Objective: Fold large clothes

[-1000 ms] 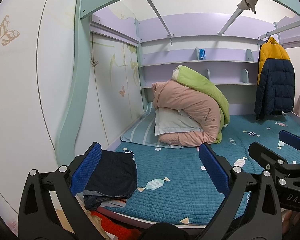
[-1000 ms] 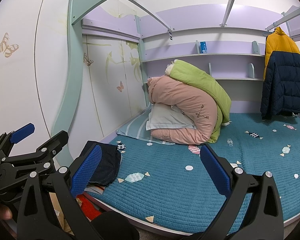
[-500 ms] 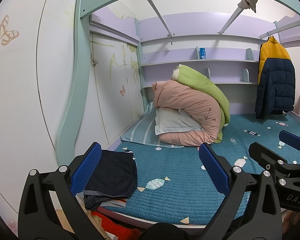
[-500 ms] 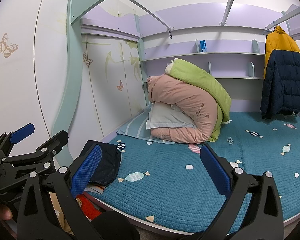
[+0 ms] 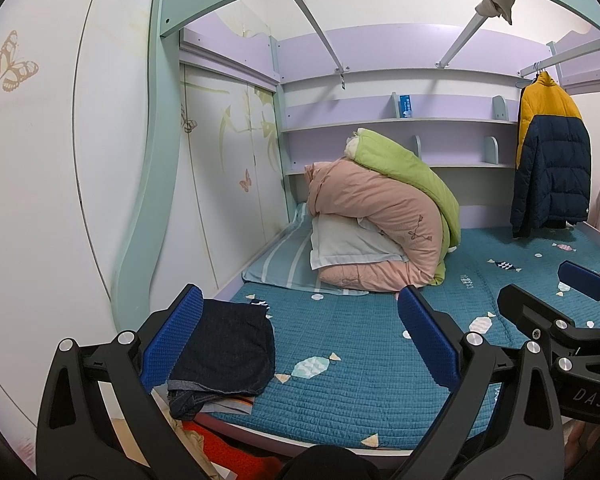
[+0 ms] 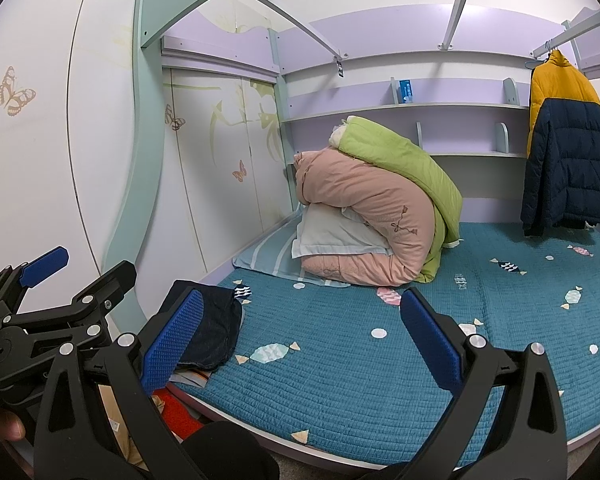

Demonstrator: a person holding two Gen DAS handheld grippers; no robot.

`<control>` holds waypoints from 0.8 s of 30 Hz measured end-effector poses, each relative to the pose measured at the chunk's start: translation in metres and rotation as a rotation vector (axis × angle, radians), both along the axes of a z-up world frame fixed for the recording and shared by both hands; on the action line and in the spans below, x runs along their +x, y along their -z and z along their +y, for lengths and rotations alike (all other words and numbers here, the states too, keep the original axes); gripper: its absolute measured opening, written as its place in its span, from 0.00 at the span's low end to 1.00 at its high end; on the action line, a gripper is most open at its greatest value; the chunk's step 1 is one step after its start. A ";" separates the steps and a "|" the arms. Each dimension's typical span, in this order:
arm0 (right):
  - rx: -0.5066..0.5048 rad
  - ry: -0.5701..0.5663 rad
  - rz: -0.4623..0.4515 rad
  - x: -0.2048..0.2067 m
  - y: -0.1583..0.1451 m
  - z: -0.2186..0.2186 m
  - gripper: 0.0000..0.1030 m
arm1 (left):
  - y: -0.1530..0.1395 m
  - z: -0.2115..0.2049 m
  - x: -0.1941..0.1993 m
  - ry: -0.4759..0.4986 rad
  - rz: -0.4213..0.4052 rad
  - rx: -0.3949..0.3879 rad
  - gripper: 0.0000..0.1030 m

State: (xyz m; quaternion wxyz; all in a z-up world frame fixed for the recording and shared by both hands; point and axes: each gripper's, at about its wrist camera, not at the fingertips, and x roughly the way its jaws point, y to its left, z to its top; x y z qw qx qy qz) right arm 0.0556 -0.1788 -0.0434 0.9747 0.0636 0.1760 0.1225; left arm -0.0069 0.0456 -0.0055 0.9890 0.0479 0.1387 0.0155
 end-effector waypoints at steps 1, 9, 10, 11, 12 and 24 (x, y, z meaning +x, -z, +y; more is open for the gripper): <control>0.000 0.000 0.000 0.000 0.000 0.000 0.93 | 0.000 0.000 0.000 0.000 0.000 0.000 0.95; 0.001 0.002 0.002 -0.001 0.002 0.001 0.93 | 0.000 0.001 0.001 0.001 0.000 0.000 0.95; 0.002 0.002 0.003 -0.001 0.002 0.002 0.93 | 0.000 0.001 0.001 0.002 0.001 0.000 0.95; 0.002 0.002 0.004 0.000 0.002 0.001 0.93 | 0.000 0.001 0.001 0.002 0.001 0.000 0.95; 0.003 0.002 0.005 0.000 0.003 0.002 0.93 | 0.000 0.001 0.001 0.002 0.001 0.000 0.95; 0.007 0.003 0.010 0.000 0.005 0.003 0.93 | -0.001 0.002 0.001 0.004 0.000 0.001 0.95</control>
